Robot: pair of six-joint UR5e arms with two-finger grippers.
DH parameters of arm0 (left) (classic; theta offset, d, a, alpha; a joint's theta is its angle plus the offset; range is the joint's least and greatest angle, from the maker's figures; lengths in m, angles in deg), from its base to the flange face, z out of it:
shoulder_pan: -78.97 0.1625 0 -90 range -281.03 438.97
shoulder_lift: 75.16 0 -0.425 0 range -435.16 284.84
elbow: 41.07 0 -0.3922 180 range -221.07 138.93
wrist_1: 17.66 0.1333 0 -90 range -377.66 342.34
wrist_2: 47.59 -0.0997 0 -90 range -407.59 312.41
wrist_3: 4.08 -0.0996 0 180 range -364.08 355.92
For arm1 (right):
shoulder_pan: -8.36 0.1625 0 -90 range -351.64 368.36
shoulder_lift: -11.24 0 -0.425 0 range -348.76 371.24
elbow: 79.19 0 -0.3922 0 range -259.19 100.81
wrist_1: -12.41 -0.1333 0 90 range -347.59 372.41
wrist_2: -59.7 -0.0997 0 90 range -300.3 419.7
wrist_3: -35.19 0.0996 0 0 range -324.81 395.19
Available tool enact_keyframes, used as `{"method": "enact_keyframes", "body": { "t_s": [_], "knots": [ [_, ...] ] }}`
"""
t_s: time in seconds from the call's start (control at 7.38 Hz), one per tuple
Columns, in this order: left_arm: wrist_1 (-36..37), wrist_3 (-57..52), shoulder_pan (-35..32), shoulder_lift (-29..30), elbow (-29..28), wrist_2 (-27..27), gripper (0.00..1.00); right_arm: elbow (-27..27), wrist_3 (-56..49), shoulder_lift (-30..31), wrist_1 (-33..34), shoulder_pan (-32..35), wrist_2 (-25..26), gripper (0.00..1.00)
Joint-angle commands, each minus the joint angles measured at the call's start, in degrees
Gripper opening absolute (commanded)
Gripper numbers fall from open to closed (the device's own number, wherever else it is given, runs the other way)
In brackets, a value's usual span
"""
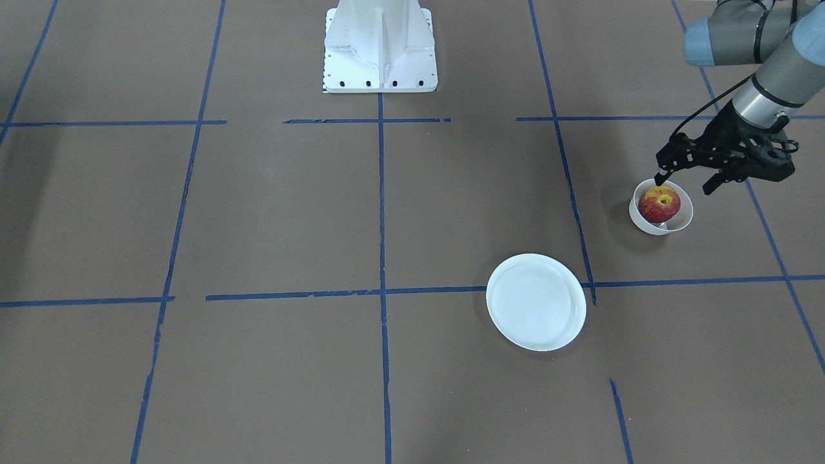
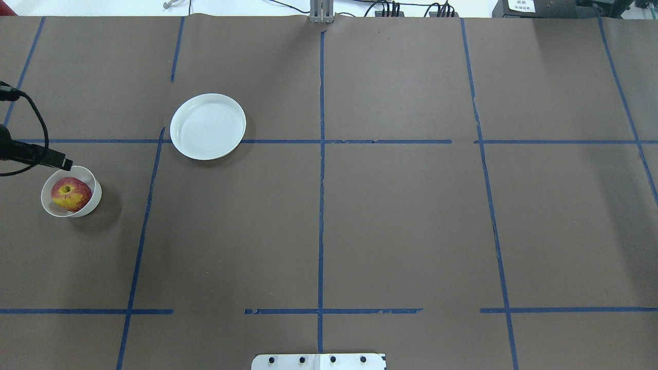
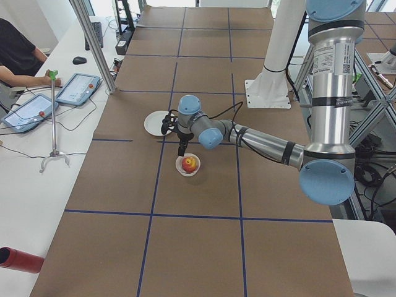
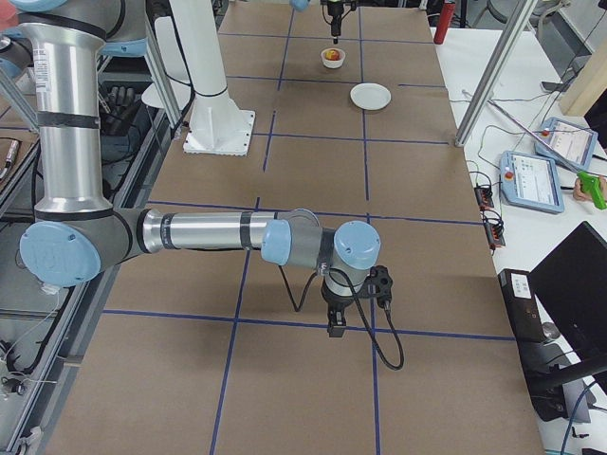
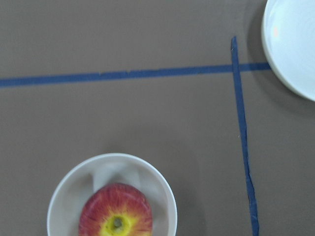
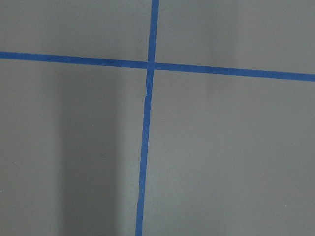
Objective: Move apple from plate to bowl
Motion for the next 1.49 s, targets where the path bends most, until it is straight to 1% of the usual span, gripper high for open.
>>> {"method": "enact_keyframes", "body": {
  "t_s": [0.0, 0.27, 0.41, 0.54, 0.68, 0.81, 0.95, 1.08, 1.22, 1.35],
  "knots": [
    [4.56, -12.42, -6.57, 0.48, -0.36, 0.05, 1.00, 0.00, 0.00, 0.00, 0.00, 0.00, 0.00, 1.00],
    [17.02, -24.73, -11.75, 4.16, -0.79, -0.13, 1.00, 0.00, 0.00, 0.00, 0.00, 0.00, 0.00, 1.00],
    [19.87, -28.96, -16.91, 4.26, -1.67, 0.13, 1.00, 0.00, 0.00, 0.00, 0.00, 0.00, 0.00, 1.00],
    [22.07, -30.92, -20.10, 3.31, -2.11, 0.22, 1.00, 0.00, 0.00, 0.00, 0.00, 0.00, 0.00, 1.00],
    [27.49, -32.15, -22.74, 2.34, -1.59, 0.22, 1.00, 0.00, 0.00, 0.00, 0.00, 0.00, 0.00, 1.00],
    [30.59, -33.99, -26.77, 2.33, -5.16, 1.35, 1.00, 0.00, 0.00, 0.00, 0.00, 0.00, 0.00, 1.00],
    [30.19, -37.40, -27.50, 1.29, -9.89, 7.45, 1.00, 0.00, 0.00, 0.00, 0.00, 0.00, 0.00, 1.00],
    [30.09, -41.09, -27.68, -1.59, -10.90, 10.13, 1.00, 0.00, 0.00, 0.00, 0.00, 0.00, 0.00, 1.00],
    [30.18, -42.52, -29.69, -2.58, -10.91, 10.15, 1.00, 0.00, 0.00, 0.00, 0.00, 0.00, 0.09, 1.00],
    [30.18, -42.54, -29.88, -3.37, -10.82, 10.15, 1.00, 0.00, 0.00, 0.00, 0.00, 0.00, 0.00, 1.00]
  ]
}}
